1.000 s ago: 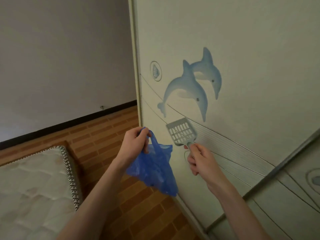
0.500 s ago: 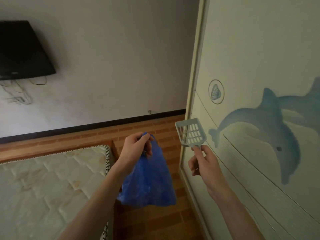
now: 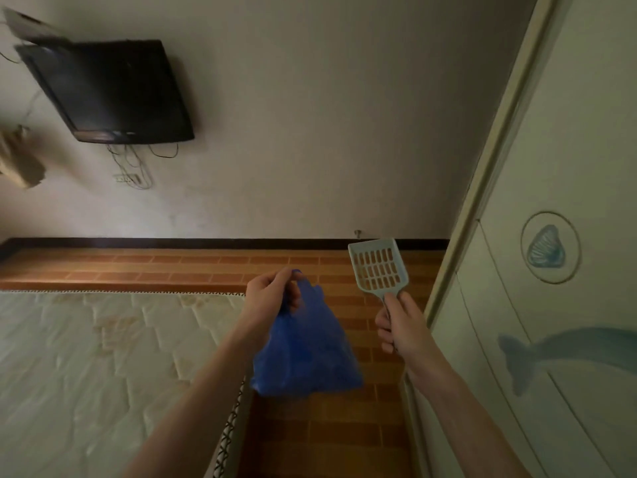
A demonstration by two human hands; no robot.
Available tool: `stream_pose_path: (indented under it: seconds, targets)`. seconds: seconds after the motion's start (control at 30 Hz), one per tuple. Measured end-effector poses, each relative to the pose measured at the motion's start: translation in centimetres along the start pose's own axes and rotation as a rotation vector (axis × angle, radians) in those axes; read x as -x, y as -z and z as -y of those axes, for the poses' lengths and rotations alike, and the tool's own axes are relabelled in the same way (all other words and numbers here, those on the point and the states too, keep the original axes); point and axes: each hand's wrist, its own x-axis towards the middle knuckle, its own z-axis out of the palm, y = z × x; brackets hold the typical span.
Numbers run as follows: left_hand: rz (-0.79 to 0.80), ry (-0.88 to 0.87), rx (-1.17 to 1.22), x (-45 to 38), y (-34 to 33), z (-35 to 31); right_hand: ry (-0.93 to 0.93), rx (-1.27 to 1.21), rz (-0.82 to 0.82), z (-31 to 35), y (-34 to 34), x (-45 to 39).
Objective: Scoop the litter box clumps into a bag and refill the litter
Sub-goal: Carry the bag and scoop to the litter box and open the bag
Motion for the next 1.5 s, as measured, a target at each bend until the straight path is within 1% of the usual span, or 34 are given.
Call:
stream_pose_path:
  seconds: [0.1,0.33,0.47,0.67,0.8,0.97,1.2,1.37,1.5]
  targets:
    - [-0.023,0.007,0.031,-3.5,0.0,0.1,0.011,0.008,-0.017,0.7,-0.9,-3.5]
    - [0.051,0.029,0.076,-13.2,0.4,0.2,0.053,0.067,0.008,2.1,-4.3,-13.5]
    - [0.086,0.078,0.101,-18.8,1.4,-0.1,0.048,0.113,0.002,3.3,-6.7,-19.5]
    - [0.065,0.082,0.124,-27.6,3.2,-1.1,0.047,0.097,-0.017,4.9,-10.4,-28.1]
    - [0.029,0.082,0.108,-32.4,4.3,-1.7,0.026,0.125,-0.014,5.1,-12.8,-32.2]
    - [-0.002,0.074,0.201,-37.9,5.8,-2.5,0.027,0.157,0.035,5.9,-15.9,-38.2]
    - [-0.068,0.014,0.118,-46.0,7.9,-4.1,0.077,0.195,0.107,7.9,-20.3,-47.6]
    - [-0.158,-0.019,0.158,-53.2,8.6,-5.5,0.102,0.165,0.165,9.7,-23.1,-55.7]
    - [-0.255,-0.015,0.159,-59.3,8.9,-6.3,0.128,0.210,0.233,11.0,-25.3,-63.1]
